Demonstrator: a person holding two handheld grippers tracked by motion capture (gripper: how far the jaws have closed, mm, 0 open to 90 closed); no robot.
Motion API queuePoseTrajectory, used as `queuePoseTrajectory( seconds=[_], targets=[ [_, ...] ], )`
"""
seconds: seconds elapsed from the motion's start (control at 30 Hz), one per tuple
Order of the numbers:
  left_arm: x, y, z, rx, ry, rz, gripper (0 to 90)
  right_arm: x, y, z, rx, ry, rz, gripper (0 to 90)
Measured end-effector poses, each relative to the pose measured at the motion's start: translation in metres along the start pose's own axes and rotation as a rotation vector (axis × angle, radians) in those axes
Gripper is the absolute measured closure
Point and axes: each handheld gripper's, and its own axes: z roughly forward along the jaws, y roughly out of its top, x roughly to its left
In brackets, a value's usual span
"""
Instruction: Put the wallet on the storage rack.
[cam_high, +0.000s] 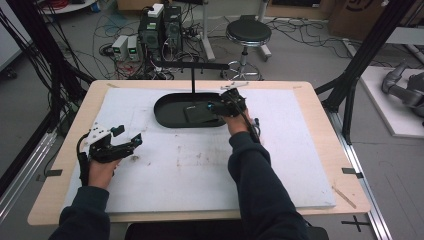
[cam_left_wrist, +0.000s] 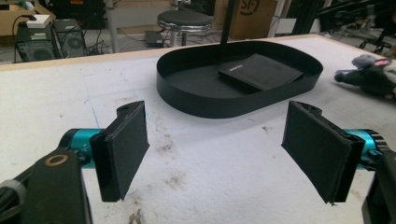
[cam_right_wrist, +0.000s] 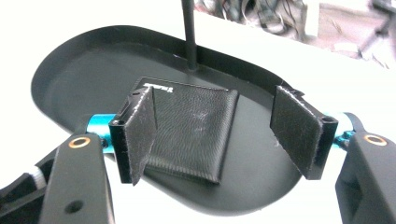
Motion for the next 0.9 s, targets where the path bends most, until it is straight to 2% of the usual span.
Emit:
queuePoseTrajectory(
  seconds=[0.13,0.23,0.37,0.53,0.67,0.73,0.9],
  targets=[
    [-0.001,-0.001,0.002,0.013,-0.002,0.001,20.3,-0.015,-0.021,-0.032,-0.003,0.045,0.004,27.2],
    [0.001,-0.001,0.002,0.011,-0.002,-0.013,20.3,-0.026,-0.042,-0.053,-0.006,0.036,-0.027,25.0],
    [0.001,-0.001,0.002,0.019,0.007,-0.007,20.9,-0.039,-0.073,-0.080,-0.006,-0.013,-0.053,21.7],
    [0.000,-0.001,0.003,0.029,0.002,0.007,20.9,-0.049,-0.101,-0.108,-0.016,-0.068,-0.029,21.4],
    [-0.003,-0.002,0.001,0.026,0.000,0.020,20.9,-0.055,-0.116,-0.115,-0.034,-0.098,-0.008,21.4],
    [-0.005,-0.003,0.002,0.030,-0.003,0.021,21.0,-0.056,-0.119,-0.114,-0.032,-0.086,0.008,21.4],
    [-0.005,-0.003,0.001,0.021,-0.001,0.025,21.2,-0.054,-0.117,-0.112,-0.023,-0.096,-0.017,21.4]
  ],
)
